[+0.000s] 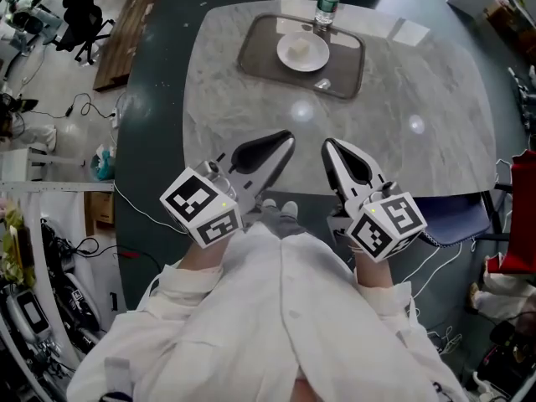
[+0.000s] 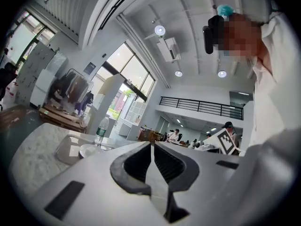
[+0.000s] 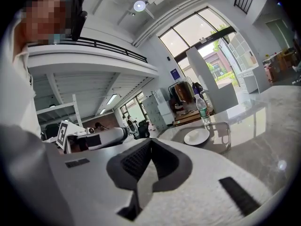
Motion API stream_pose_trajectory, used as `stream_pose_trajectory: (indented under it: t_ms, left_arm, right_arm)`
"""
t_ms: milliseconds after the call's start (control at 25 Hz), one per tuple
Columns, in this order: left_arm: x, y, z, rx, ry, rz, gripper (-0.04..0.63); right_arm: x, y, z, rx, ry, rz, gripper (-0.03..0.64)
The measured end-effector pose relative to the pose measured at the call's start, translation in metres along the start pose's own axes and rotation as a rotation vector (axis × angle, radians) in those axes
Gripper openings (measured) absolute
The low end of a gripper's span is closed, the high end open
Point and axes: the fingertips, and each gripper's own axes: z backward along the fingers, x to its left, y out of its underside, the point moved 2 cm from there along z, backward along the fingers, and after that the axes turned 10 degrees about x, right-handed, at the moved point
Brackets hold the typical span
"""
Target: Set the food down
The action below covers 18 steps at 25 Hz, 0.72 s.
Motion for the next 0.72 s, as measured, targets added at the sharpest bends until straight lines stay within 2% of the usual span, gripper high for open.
stream_pose_trajectory:
  t_ms: [240, 480, 720]
  left_arm:
    - [0.000, 0.009, 0.002, 0.043, 0.038, 0.022, 0.032]
    - [-0.012, 0.014, -0.004, 0.065, 0.115, 0.015, 0.032]
    - [-0.015, 0.034, -0.010, 0.128, 0.131, 0.030, 0.032]
  right_arm:
    - [0.007, 0.006, 0.003, 0.007, 0.020, -0.013, 0.003]
    - [0.011, 0.014, 0.005, 0.010, 0.049, -0.014, 0.003]
    - [0.014, 0.019, 0.006, 0.024, 0.067, -0.004, 0.003]
